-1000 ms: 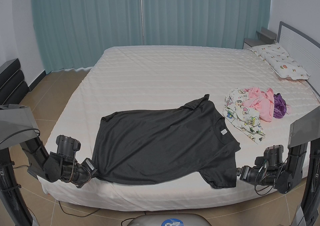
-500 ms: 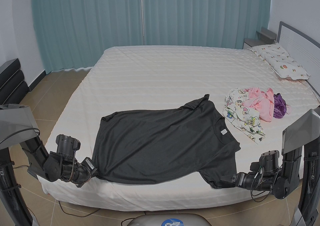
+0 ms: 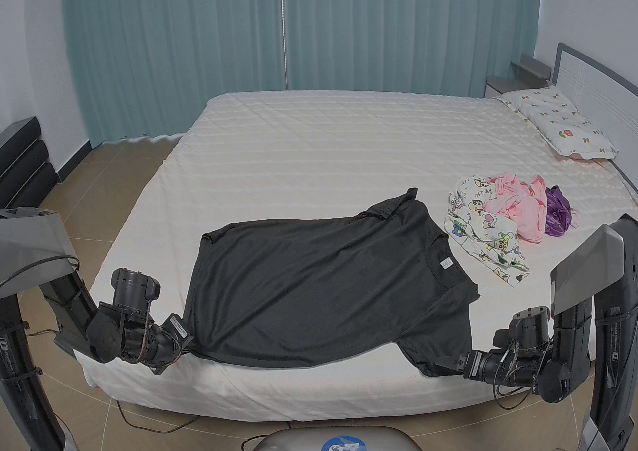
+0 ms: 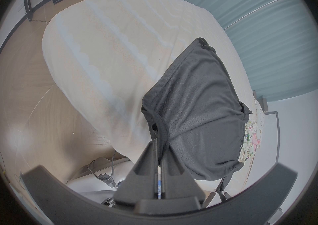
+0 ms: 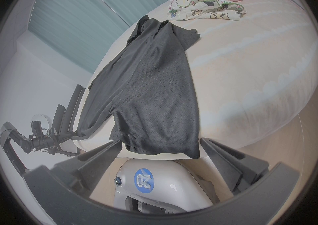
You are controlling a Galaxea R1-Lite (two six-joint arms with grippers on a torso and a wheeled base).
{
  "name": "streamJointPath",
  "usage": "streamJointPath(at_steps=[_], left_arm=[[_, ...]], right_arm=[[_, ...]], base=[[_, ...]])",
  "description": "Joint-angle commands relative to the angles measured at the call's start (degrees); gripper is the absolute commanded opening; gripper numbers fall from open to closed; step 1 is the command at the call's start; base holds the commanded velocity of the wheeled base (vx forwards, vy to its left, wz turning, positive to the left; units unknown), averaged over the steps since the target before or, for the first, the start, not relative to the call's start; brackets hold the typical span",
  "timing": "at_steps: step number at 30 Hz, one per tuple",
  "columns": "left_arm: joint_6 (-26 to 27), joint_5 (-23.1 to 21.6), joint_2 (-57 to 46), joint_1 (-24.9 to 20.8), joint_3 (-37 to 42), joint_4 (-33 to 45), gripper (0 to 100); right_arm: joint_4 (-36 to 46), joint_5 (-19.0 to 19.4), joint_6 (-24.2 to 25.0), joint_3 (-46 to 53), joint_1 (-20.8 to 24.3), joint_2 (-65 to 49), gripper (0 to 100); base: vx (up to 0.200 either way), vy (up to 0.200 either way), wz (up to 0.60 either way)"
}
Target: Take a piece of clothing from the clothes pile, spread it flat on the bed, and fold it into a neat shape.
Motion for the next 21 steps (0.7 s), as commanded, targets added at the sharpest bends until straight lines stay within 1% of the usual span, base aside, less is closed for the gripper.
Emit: streamJointPath(at_steps=[1,11,12,19,21], left_arm=[[0.0,0.0,0.1,0.0,-0.1,0.0,0],[0.0,0.0,0.0,0.0,0.0,0.0,0],[0.0,0.0,0.0,0.0,0.0,0.0,0],[0.0,0.0,-0.1,0.0,0.2,0.0,0],[0.0,0.0,-0.1,0.0,0.2,0.0,0]], right_arm=[[0.0,0.0,0.0,1.1,-0.1,-0.1,100],[-2.5,-0.6,0.1,0.5,-0.1,1.4,100],[-2.5,-0.5,0.1,0.5,-0.1,1.3,0],[-2.4,-0.8,0.0,2.0,-0.2,0.8,0],[-2.5,-1.5,-0.3,3.4,-0.7,-0.1,0]], base=[[0.000,0.000,0.00],[0.000,0.000,0.00],[0.000,0.000,0.00],[0.000,0.000,0.00],[0.000,0.000,0.00]])
